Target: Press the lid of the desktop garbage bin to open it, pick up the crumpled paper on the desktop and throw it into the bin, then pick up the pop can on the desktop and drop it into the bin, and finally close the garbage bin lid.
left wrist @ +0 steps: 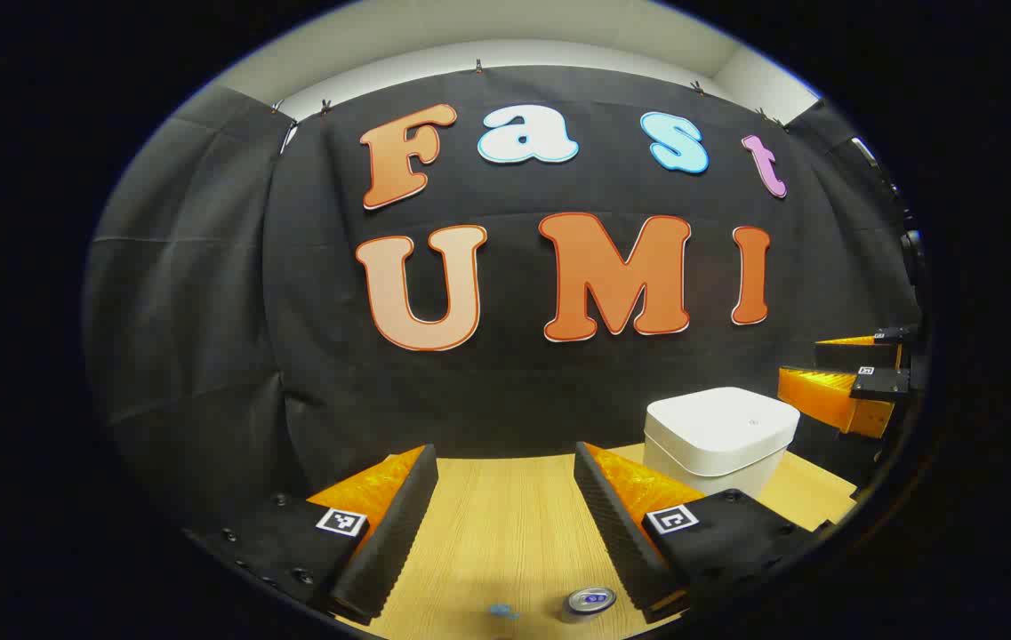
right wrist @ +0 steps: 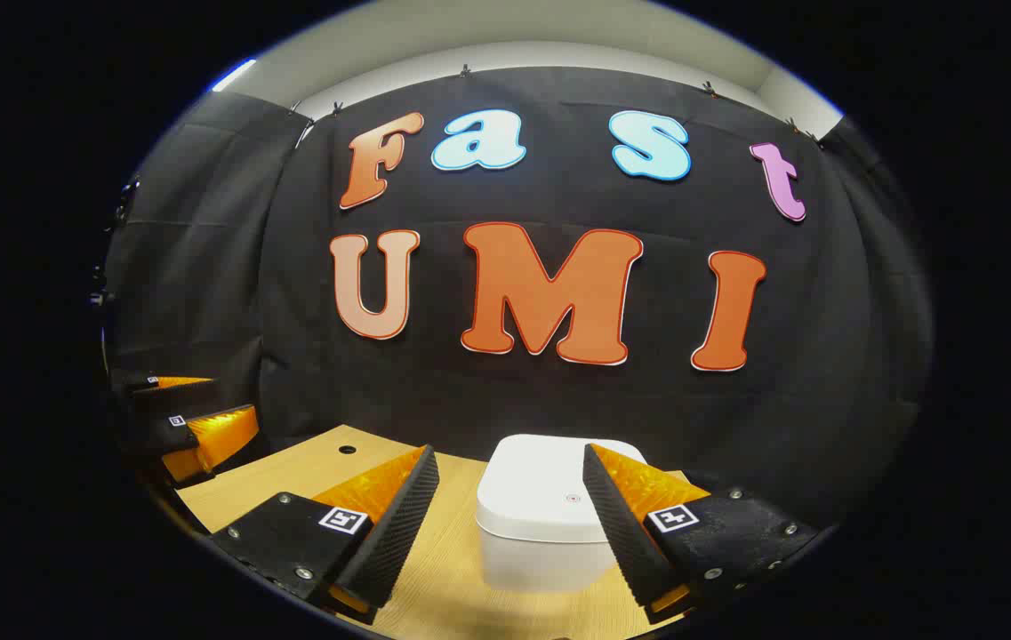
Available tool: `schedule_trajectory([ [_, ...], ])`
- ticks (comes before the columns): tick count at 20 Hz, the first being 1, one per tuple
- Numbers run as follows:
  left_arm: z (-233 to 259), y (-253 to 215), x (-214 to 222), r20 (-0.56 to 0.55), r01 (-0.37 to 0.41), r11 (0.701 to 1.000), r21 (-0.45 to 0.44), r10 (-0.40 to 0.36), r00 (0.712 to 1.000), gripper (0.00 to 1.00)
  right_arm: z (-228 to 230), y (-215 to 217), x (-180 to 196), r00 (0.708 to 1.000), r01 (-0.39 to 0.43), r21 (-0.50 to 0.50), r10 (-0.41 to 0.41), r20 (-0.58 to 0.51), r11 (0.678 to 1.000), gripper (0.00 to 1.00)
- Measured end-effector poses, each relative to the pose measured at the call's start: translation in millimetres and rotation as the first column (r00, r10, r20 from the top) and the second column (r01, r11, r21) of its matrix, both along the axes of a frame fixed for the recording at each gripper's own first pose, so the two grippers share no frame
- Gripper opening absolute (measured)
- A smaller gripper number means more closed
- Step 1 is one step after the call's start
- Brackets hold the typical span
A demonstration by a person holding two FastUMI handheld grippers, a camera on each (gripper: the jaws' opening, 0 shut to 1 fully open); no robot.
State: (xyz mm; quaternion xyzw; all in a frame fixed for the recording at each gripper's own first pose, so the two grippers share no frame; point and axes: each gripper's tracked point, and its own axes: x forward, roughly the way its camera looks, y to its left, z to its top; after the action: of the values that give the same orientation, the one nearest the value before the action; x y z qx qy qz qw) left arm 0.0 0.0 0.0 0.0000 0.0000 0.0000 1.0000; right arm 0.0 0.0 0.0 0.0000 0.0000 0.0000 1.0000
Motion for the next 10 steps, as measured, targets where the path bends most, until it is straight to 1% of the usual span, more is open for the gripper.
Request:
schedule_trajectory([
  [3,6,0,5,0.016,0.036,0.999,0.022,-0.037,0.999,0.98,-10,6,-3,0.999,0.030,-0.003,-0.030,-0.035,1.000,0.99],
  [4,9,-1,6,0.025,0.047,0.999,0.024,-0.047,0.999,0.99,-9,8,-6,0.998,0.042,-0.003,-0.042,-0.036,0.999,0.99],
  [7,8,-3,10,0.035,0.076,0.997,0.010,-0.076,0.996,0.98,-6,7,-9,0.997,0.072,-0.018,-0.073,-0.035,0.997,0.98],
  [10,10,-5,11,0.049,0.095,0.995,0.023,-0.096,0.994,0.99,-5,0,-5,0.994,0.103,-0.046,-0.105,-0.036,0.994,0.98],
])
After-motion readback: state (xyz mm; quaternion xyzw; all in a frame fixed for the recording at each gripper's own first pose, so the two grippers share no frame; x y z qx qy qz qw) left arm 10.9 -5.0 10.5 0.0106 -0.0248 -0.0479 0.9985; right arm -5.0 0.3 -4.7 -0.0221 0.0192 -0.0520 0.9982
